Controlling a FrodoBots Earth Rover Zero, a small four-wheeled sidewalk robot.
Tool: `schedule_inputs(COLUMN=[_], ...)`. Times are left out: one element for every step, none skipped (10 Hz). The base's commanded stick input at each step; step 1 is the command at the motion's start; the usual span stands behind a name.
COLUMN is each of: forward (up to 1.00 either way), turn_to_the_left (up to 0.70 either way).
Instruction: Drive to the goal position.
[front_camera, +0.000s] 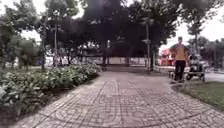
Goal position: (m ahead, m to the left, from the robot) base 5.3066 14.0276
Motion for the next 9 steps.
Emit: schedule_inputs(forward=[0.7, 0.7, 0.7, 0.7, 0.7, 0.7, 0.7, 0.7, 0.7], turn_to_the_left=[0.0, 0.0, 0.0, 0.0, 0.0, 0.0, 0.0, 0.0, 0.0])
